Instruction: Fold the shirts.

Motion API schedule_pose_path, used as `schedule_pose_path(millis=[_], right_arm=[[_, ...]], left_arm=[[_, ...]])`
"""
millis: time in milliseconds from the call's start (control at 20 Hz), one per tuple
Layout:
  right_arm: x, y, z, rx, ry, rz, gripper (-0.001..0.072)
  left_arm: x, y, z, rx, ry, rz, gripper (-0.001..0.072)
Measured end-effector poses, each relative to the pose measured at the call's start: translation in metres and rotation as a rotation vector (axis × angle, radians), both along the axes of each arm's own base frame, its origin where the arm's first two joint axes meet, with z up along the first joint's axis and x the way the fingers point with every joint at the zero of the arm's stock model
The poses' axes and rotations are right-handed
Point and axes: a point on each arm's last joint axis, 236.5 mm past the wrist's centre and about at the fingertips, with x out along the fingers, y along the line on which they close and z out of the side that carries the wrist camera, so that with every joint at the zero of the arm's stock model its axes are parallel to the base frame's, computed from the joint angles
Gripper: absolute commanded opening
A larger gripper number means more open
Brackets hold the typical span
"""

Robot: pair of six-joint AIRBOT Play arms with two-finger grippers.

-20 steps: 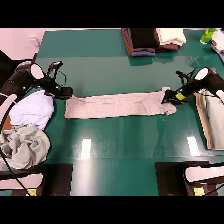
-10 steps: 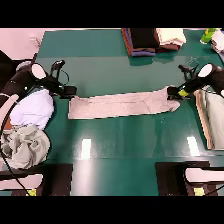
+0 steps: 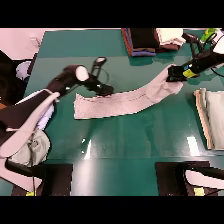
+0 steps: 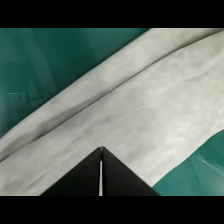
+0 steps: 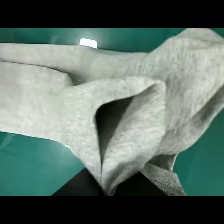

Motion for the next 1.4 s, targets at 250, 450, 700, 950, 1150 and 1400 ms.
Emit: schedule_pose_path(millis=[250, 450, 700, 950, 1150, 1400], right_arm=[[-0.007, 0.044, 0.027, 0.022, -0.042, 0.070, 0.0012], [-0.012, 0.069, 0.034, 0.037, -0.057, 0.108, 0.0012], [-0.016, 0.101, 0.040, 0.061, -0.089, 0.152, 0.0012], [-0.025, 0.165, 0.038, 0.119, -0.127, 0.250, 0.0014], [-0.039, 0.253, 0.014, 0.226, -0.111, 0.365, 0.0016], [-0.064, 0.376, -0.018, 0.359, -0.186, 0.573, 0.0484]], left_arm=[[-0.009, -0.058, -0.033, 0.000, 0.034, -0.088, 0.0026], [-0.014, -0.069, -0.049, 0.009, 0.068, -0.109, 0.0026], [0.014, -0.028, -0.024, 0.087, 0.043, -0.075, 0.0027], [0.063, 0.077, 0.063, 0.177, -0.115, 0.064, 0.0028], [0.074, 0.178, 0.144, 0.241, -0.241, 0.216, 0.0028], [0.059, 0.248, 0.215, 0.259, -0.360, 0.348, 0.0028]])
